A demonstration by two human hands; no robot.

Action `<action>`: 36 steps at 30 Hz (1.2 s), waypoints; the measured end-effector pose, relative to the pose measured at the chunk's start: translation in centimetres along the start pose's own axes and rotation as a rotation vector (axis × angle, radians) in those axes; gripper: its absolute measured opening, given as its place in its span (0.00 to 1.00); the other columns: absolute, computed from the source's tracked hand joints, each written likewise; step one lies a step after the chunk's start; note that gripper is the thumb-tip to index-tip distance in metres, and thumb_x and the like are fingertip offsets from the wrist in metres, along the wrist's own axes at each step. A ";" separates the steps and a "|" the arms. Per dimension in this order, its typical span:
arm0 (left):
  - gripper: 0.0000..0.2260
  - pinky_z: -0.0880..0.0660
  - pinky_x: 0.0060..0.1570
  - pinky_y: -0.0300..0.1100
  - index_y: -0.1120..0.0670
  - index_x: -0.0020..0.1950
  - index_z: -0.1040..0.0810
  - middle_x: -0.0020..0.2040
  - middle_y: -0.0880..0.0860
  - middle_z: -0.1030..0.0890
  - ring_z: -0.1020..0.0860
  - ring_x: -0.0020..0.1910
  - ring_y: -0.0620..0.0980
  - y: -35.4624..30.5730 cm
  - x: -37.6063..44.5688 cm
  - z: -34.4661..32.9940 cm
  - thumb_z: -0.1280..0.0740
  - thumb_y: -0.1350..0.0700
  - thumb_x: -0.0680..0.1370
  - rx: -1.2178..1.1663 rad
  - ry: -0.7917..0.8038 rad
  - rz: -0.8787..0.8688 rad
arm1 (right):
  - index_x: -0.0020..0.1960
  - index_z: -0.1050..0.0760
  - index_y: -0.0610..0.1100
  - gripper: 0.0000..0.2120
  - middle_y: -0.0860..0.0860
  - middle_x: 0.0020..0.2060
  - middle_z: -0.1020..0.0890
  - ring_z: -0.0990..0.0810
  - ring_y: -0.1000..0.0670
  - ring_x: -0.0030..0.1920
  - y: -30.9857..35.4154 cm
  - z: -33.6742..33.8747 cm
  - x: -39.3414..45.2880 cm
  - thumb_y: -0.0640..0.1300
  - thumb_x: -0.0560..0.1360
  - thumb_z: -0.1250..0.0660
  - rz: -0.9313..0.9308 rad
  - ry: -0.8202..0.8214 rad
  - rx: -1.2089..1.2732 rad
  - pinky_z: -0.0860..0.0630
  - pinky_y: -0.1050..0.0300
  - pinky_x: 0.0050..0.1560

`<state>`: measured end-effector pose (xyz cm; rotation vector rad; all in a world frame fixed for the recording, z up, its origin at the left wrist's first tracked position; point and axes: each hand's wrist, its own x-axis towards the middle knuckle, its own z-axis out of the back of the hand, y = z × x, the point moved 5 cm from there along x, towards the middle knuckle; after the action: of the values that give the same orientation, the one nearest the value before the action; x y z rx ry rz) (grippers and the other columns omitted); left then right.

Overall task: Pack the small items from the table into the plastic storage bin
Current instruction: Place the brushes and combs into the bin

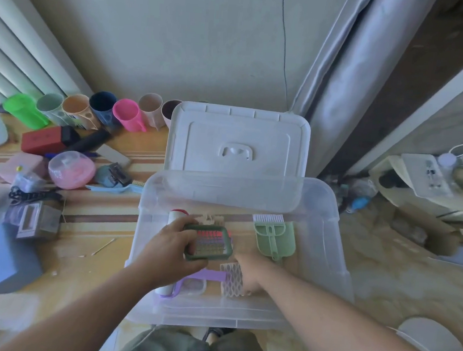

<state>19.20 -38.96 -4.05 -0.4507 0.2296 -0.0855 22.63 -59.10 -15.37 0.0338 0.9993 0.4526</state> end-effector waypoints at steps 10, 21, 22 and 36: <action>0.18 0.31 0.57 0.48 0.46 0.43 0.26 0.72 0.42 0.31 0.32 0.62 0.53 0.1 1.3 -2.1 0.25 0.37 0.65 0.181 0.103 0.046 | 0.71 0.27 0.53 0.30 0.53 0.63 0.22 0.21 0.51 0.61 0.9 5.9 -3.2 0.38 0.71 0.28 0.169 -0.223 0.459 0.25 0.60 0.52; 0.20 0.31 0.67 0.47 0.46 0.51 0.23 0.72 0.45 0.31 0.33 0.64 0.54 -1.4 2.3 -5.1 0.22 0.42 0.65 0.058 0.182 -0.037 | 0.79 0.39 0.49 0.45 0.52 0.74 0.33 0.33 0.44 0.72 0.8 5.3 -3.7 0.53 0.69 0.21 0.185 -0.383 0.058 0.25 0.47 0.67; 0.21 0.32 0.68 0.47 0.45 0.56 0.24 0.75 0.46 0.34 0.34 0.67 0.54 -1.3 2.2 -5.1 0.24 0.41 0.67 0.047 0.178 -0.017 | 0.78 0.38 0.50 0.43 0.51 0.71 0.33 0.32 0.43 0.70 0.1 5.5 -3.5 0.52 0.68 0.21 0.133 -0.435 0.069 0.24 0.48 0.63; 0.15 0.29 0.66 0.53 0.40 0.61 0.25 0.71 0.48 0.29 0.33 0.70 0.55 0.7 0.0 -4.7 0.32 0.44 0.75 0.099 0.082 0.066 | 0.76 0.43 0.45 0.55 0.43 0.63 0.23 0.19 0.41 0.60 -1.9 4.7 0.4 0.85 0.65 0.43 -0.411 -0.400 0.170 0.27 0.48 0.45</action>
<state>18.10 -40.26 -8.46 -0.3409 0.3187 -0.0508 27.29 -59.87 -13.57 0.0676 0.6246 -0.0205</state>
